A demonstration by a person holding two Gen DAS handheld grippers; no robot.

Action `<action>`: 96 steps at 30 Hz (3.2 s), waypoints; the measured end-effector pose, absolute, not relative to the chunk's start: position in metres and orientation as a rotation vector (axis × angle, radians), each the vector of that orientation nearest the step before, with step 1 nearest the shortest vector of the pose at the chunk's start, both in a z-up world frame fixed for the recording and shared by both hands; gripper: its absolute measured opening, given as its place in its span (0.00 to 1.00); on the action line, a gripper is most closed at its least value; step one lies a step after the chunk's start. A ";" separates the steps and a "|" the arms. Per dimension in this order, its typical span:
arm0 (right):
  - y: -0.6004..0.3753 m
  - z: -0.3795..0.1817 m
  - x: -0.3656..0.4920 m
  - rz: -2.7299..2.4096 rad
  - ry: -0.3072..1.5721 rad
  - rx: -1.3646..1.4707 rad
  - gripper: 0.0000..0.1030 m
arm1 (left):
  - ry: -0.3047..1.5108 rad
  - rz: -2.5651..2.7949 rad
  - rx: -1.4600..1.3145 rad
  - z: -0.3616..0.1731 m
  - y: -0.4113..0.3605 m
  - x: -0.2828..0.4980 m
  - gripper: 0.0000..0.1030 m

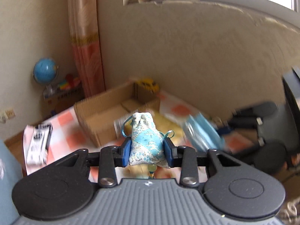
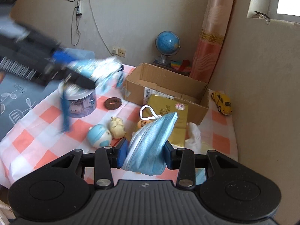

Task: Organize soft objects
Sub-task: 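Carry the sachet and mask to the cardboard box and release both, then withdraw both grippers from the box back over the table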

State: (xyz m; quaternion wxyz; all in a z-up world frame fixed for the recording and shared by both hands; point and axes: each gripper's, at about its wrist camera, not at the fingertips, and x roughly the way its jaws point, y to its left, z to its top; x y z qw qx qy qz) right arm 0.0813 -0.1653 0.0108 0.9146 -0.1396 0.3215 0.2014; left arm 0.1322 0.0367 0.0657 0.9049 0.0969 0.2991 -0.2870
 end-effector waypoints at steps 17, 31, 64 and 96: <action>-0.184 0.014 0.102 0.363 0.657 -0.263 0.44 | 0.613 -0.438 0.210 0.061 -0.013 0.309 0.34; -0.189 0.014 0.123 0.354 0.662 -0.251 0.44 | 0.694 -0.272 0.191 0.023 0.023 0.304 0.88; -0.148 0.031 0.309 0.361 0.683 -0.178 0.45 | 0.706 -0.177 0.029 0.019 0.035 0.131 0.95; -0.206 0.006 0.153 0.290 0.631 -0.133 1.00 | 0.719 -0.203 0.050 0.006 0.038 0.103 0.96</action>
